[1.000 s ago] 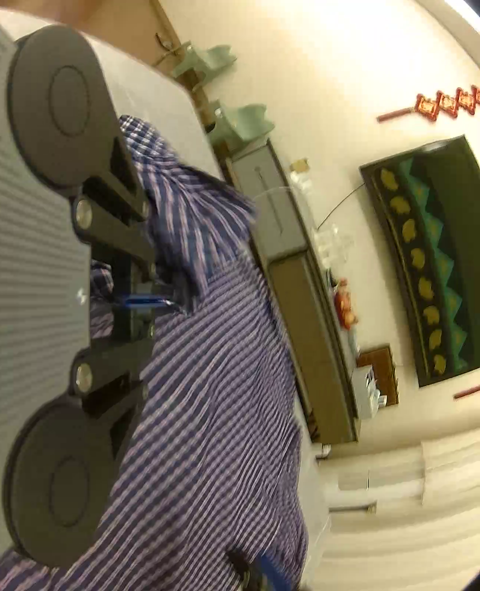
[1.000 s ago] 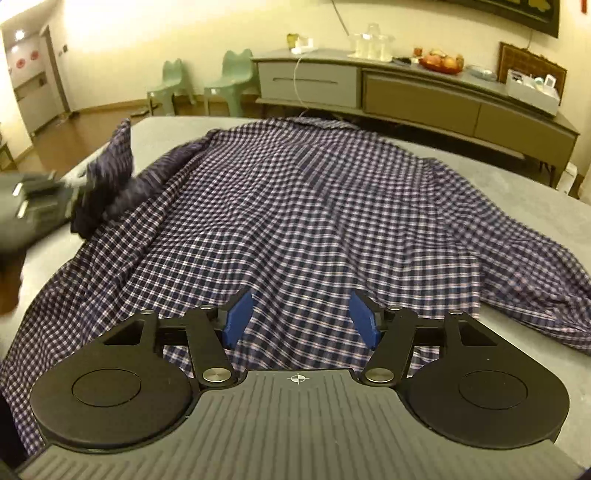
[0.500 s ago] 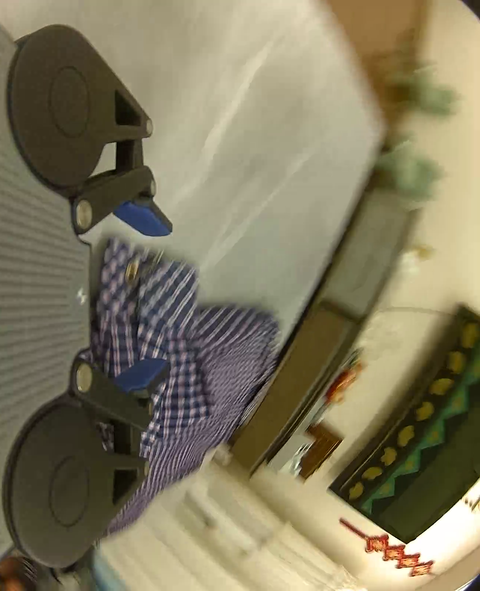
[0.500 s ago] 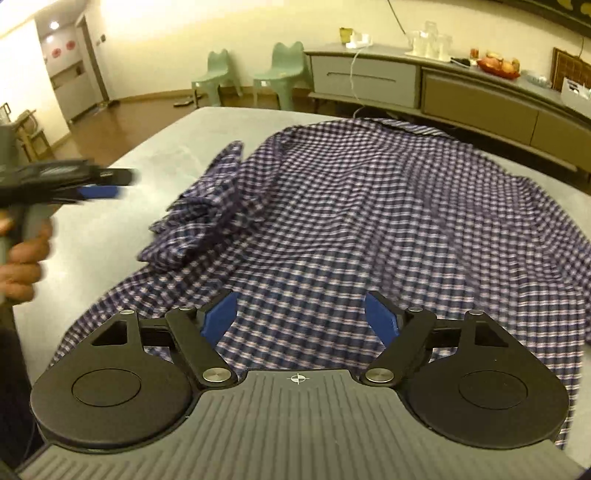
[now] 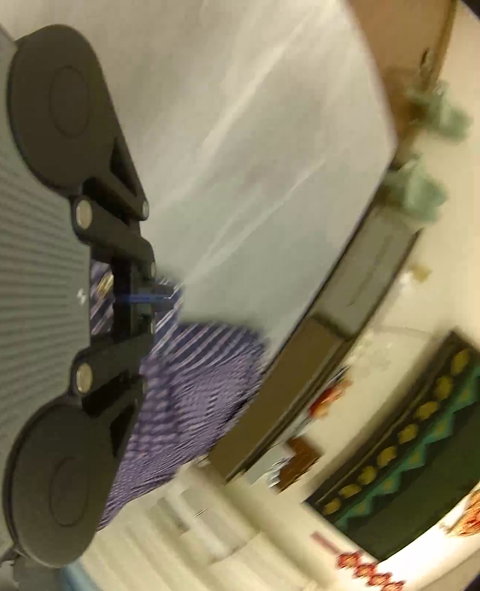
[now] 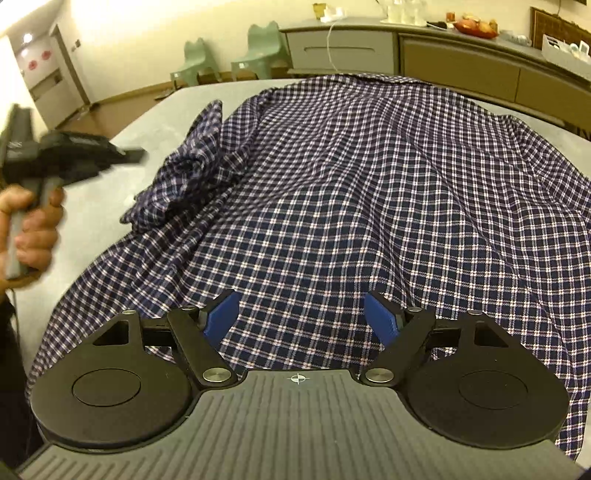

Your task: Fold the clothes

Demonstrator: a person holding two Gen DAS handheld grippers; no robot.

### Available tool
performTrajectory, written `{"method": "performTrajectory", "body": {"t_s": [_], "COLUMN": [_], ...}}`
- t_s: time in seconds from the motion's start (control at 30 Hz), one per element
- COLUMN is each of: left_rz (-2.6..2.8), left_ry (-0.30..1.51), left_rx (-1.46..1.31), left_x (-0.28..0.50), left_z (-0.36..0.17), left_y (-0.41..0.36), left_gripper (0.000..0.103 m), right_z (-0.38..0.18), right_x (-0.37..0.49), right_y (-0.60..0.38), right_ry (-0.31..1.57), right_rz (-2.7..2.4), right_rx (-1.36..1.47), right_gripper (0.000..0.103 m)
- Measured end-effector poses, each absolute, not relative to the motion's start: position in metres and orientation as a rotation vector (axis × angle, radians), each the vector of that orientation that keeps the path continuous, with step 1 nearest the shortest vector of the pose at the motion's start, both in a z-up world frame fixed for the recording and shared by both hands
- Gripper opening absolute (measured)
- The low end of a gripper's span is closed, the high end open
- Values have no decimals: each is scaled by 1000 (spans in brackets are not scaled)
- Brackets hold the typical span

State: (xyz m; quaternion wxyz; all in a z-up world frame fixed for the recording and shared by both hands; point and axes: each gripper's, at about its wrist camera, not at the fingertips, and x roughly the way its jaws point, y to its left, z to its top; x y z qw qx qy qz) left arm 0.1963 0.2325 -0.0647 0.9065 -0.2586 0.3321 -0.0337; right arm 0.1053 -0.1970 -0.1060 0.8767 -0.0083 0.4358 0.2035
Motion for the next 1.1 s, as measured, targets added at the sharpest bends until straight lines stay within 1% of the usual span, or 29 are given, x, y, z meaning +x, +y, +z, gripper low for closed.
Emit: {"method": "performTrajectory", "body": {"t_s": [0.07,0.13,0.17,0.2,0.23,0.27,0.33,0.4,0.5,0.53,0.57,0.6,0.63,0.77,0.87,0.93,0.97,1.0,1.1], "left_rz": [2,-68,-109,-140,-170,-201,-215,-223,-230,-230,-231,-226,-224,-154,5,199,276,320,424], "left_ry": [652,723,768,804,835,851,886,905,880,872,863,854,831,659,452,346,328,352,460], "left_rx": [-557,-667,-733,-808,-884,-962,-1019,-1042,-1030,-1028,-1025,-1001,-975,-873,-807,-737,-677,-632,-515], "left_x": [183,183,182,182,182,181,189,198,214,221,227,230,228,204,165,144,142,147,169], "left_z": [-51,-59,-68,-80,-92,-104,-121,-132,-135,-136,-136,-135,-130,-89,-46,-26,-22,-24,-35], "left_y": [265,281,282,277,271,264,245,228,212,208,203,200,202,235,293,335,352,361,383], "left_gripper": [0,2,17,28,51,66,72,71,71,67,47,30,7,6,6,6,6,6,7], "right_z": [-109,-108,-107,-106,-106,-99,-81,-68,-62,-64,-68,-73,-78,-97,-111,-120,-123,-125,-125], "right_x": [105,109,112,114,116,118,118,116,114,114,114,115,115,117,120,121,121,120,118], "right_y": [-196,-193,-191,-190,-188,-182,-162,-141,-123,-123,-125,-126,-128,-138,-141,-142,-141,-140,-134], "right_ry": [919,916,914,911,909,886,830,783,755,762,774,787,800,857,897,922,925,924,925], "right_rz": [420,414,411,408,405,418,459,493,524,523,516,507,498,469,451,446,446,447,448], "right_rx": [-37,-24,-16,-7,1,0,-48,-120,-170,-162,-153,-146,-138,-118,-123,-128,-132,-138,-165], "right_gripper": [78,78,78,78,78,78,78,79,82,82,82,82,82,81,81,81,82,83,84]}}
